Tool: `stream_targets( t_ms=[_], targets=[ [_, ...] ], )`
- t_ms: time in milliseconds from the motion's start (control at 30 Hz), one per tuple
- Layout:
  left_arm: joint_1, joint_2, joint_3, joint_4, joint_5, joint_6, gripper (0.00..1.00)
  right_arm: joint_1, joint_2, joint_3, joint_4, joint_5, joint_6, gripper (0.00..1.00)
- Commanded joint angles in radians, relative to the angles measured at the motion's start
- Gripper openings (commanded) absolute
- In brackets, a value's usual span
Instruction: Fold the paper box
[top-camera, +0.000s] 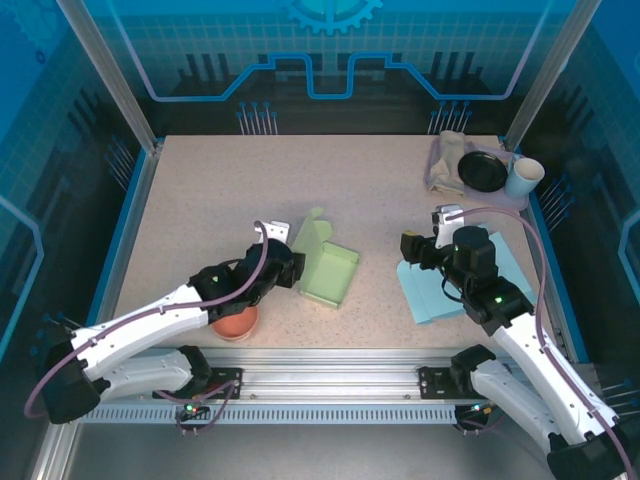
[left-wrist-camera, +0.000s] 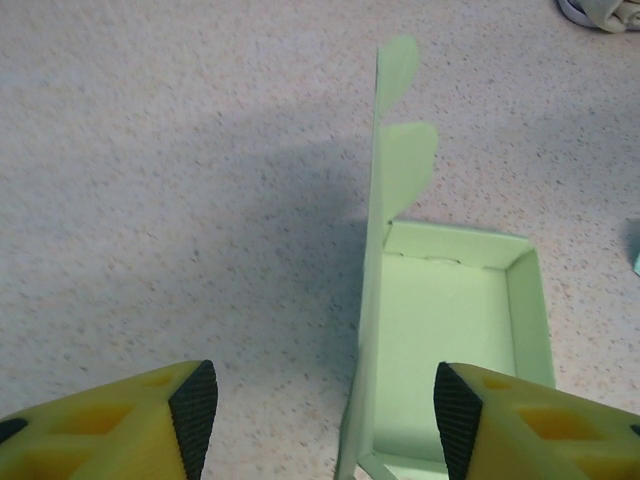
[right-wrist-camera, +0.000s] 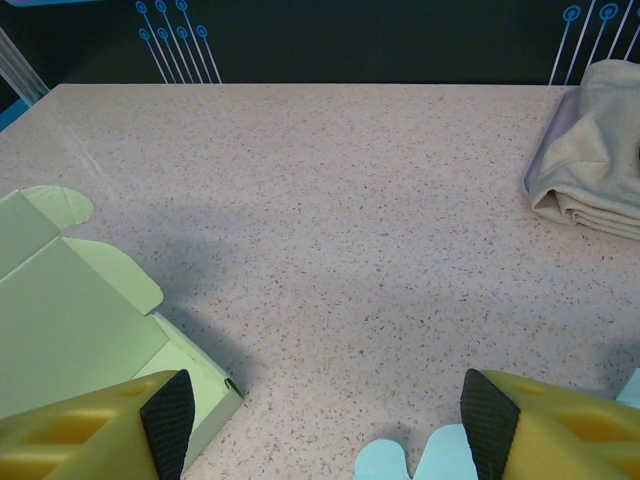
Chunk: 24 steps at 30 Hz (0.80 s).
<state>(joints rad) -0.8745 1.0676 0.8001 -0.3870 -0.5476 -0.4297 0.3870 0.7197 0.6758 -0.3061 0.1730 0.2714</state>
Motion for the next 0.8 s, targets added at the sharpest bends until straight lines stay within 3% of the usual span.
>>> stream_targets(
  t_ms=[0, 167, 267, 467, 633, 767],
  targets=[
    [-0.007, 0.003, -0.043, 0.126, 0.087, -0.112, 0.62, -0.011, 0.003, 0.029, 0.009, -0.028, -0.009, 0.74],
    [-0.006, 0.068, -0.064, 0.154, 0.032, -0.129, 0.55, -0.011, 0.018, 0.035, 0.007, -0.049, -0.009, 0.73],
    [-0.005, 0.115, -0.034, 0.178, 0.004, -0.057, 0.38, -0.011, 0.027, 0.037, 0.011, -0.070, -0.011, 0.73],
    [0.009, 0.212, 0.181, 0.076, 0.176, 0.289, 0.00, -0.010, 0.093, 0.061, 0.012, -0.188, -0.044, 0.73],
    [0.011, 0.224, 0.253, 0.036, 0.321, 0.531, 0.00, -0.010, 0.231, 0.093, -0.004, -0.251, -0.068, 0.72],
    [0.011, 0.190, 0.169, 0.129, 0.443, 0.721, 0.00, 0.006, 0.335, 0.100, 0.032, -0.303, -0.096, 0.67]
  ],
)
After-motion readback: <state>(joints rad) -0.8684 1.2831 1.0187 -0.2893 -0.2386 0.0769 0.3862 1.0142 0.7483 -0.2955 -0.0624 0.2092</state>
